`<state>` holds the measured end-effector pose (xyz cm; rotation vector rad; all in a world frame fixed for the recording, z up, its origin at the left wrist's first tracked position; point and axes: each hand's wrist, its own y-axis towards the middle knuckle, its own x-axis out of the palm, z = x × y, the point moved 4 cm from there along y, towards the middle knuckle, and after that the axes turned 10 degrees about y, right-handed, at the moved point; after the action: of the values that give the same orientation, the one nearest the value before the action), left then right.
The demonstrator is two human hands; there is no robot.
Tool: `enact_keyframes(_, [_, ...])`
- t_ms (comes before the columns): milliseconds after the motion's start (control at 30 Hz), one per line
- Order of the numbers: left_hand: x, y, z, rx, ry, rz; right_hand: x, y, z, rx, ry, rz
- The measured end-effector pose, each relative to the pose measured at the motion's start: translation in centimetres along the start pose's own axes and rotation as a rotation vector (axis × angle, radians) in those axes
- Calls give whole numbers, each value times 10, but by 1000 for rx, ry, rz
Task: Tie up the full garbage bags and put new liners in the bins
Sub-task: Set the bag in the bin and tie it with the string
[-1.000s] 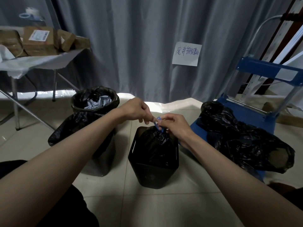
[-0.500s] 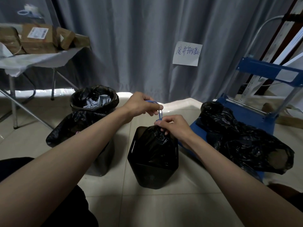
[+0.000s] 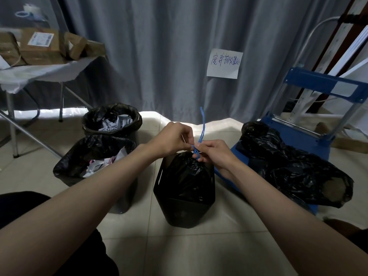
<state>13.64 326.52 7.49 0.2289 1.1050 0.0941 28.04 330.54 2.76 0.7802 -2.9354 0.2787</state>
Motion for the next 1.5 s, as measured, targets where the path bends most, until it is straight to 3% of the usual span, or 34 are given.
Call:
enact_keyframes(233, [4,-3,-7,-15,10,-10,-8,0,0,-13,173,99])
enact_keyframes(400, [14,-4,-13,-91,-155,-80,-9,0,0,-19,216,124])
enact_keyframes(567, [15,-4,-10,-180,-380,-107,-6,2,-2,-39,166,147])
enact_keyframes(867, [24,-10,-8,-248,-389,-124,-10,5,-1,-101,-67,161])
enact_keyframes(1067, [18,-7,-4,-192,-203,-198,-6,3,2,-133,-151,162])
enact_keyframes(1267, [13,-10,19,-66,131,-2,-9,8,5,-89,-84,202])
enact_keyframes(1500, [17,-19,23,-122,259,74,-13,12,7,-50,-43,241])
